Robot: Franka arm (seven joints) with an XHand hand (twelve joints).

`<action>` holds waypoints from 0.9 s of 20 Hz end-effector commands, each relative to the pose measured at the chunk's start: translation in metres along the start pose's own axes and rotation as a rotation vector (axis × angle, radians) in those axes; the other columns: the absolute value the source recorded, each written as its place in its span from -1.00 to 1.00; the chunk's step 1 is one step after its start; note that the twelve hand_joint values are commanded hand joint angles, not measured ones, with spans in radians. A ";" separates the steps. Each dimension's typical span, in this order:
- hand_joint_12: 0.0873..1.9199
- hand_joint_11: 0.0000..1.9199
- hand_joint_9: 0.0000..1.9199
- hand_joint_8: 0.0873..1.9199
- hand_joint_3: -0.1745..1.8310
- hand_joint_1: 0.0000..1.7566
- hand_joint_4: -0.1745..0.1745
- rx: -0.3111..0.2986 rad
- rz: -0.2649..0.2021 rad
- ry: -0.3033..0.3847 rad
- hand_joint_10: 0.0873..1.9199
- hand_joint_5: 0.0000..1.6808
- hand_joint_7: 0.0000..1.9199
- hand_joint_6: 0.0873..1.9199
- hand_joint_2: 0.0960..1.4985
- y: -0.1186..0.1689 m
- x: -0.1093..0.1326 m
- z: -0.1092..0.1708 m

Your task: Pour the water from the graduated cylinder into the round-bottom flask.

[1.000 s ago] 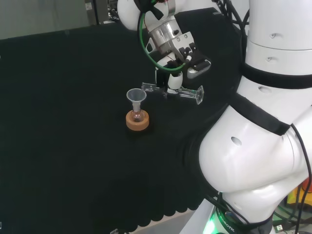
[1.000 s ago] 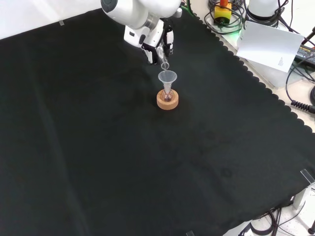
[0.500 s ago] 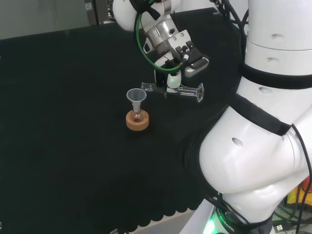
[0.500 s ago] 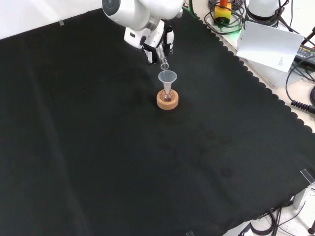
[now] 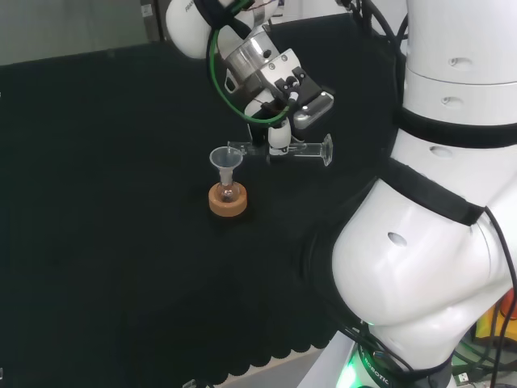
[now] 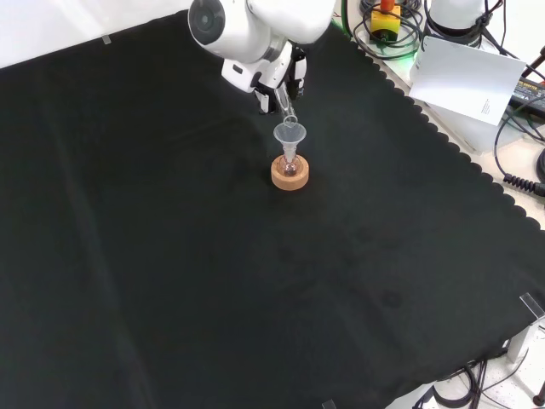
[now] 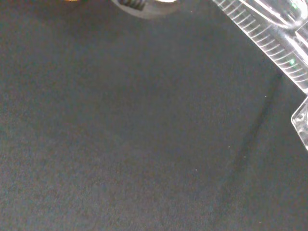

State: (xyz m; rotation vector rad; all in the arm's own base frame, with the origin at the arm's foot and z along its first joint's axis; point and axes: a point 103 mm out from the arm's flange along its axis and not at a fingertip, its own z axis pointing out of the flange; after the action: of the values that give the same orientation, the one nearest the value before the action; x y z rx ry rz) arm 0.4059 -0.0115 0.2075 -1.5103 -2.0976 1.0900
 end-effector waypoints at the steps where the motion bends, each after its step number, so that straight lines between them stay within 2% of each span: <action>1: -0.26 0.34 0.50 -0.65 -0.83 0.27 -0.64 0.020 0.012 -0.033 -1.00 0.10 0.26 0.08 0.50 -0.001 0.009 -0.006; 13: -0.27 0.35 0.50 -0.66 -0.83 0.28 -0.66 0.055 0.041 -0.071 -1.00 0.11 0.27 0.08 0.50 -0.005 0.017 -0.014; 16: -0.27 0.35 0.50 -0.66 -0.83 0.28 -0.66 0.050 0.034 -0.066 -1.00 0.11 0.27 0.08 0.50 -0.008 0.011 -0.012; 18: -0.27 0.35 0.50 -0.66 -0.83 0.28 -0.66 0.030 0.016 -0.042 -1.00 0.11 0.27 0.08 0.50 -0.014 -0.006 -0.005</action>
State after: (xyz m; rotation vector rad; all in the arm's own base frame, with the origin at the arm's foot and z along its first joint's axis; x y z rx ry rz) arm 0.4050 0.0044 0.2185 -1.5138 -2.0787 1.2118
